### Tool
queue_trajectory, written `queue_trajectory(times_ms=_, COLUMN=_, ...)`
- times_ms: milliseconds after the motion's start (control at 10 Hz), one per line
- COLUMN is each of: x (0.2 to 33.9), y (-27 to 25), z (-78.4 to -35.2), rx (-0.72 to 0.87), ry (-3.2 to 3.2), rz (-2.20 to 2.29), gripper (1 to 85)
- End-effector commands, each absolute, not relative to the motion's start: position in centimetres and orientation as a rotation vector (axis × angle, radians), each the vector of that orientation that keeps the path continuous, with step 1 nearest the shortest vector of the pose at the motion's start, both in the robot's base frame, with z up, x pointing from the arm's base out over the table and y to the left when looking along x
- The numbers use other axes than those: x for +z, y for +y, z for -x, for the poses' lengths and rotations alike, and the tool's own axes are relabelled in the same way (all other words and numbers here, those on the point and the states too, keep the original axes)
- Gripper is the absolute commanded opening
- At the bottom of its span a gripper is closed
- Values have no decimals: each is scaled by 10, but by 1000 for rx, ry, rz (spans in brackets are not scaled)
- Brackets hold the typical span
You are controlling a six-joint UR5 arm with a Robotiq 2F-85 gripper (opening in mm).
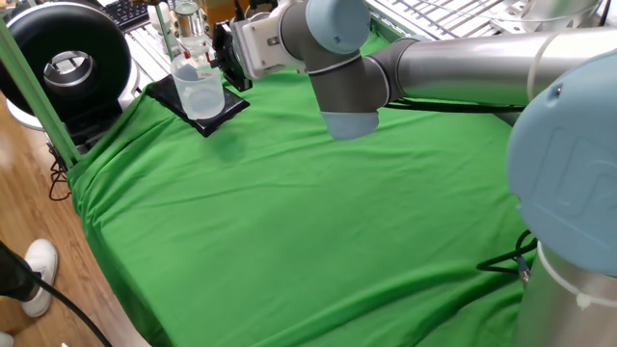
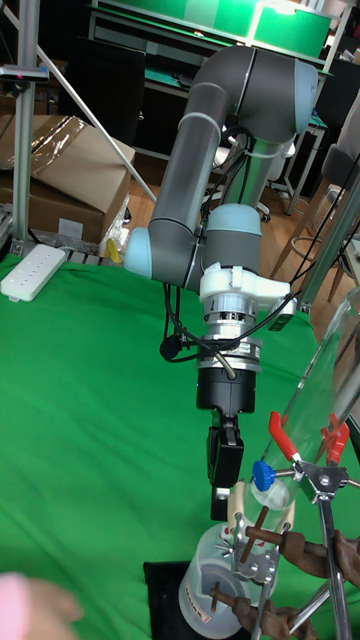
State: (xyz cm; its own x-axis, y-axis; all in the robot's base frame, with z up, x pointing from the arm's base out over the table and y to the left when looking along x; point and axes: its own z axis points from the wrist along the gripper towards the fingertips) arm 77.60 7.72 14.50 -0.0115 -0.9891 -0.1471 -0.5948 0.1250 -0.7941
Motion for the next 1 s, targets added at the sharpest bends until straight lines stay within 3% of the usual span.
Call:
queue_trajectory(times_ms=0, x=148, y=77, z=-786, rx=-715, ry=1645, rz=1534, gripper=13)
queue_trajectory(times_ms=900, x=147, y=69, z=-782, rx=-694, ry=1691, rz=1552, gripper=13)
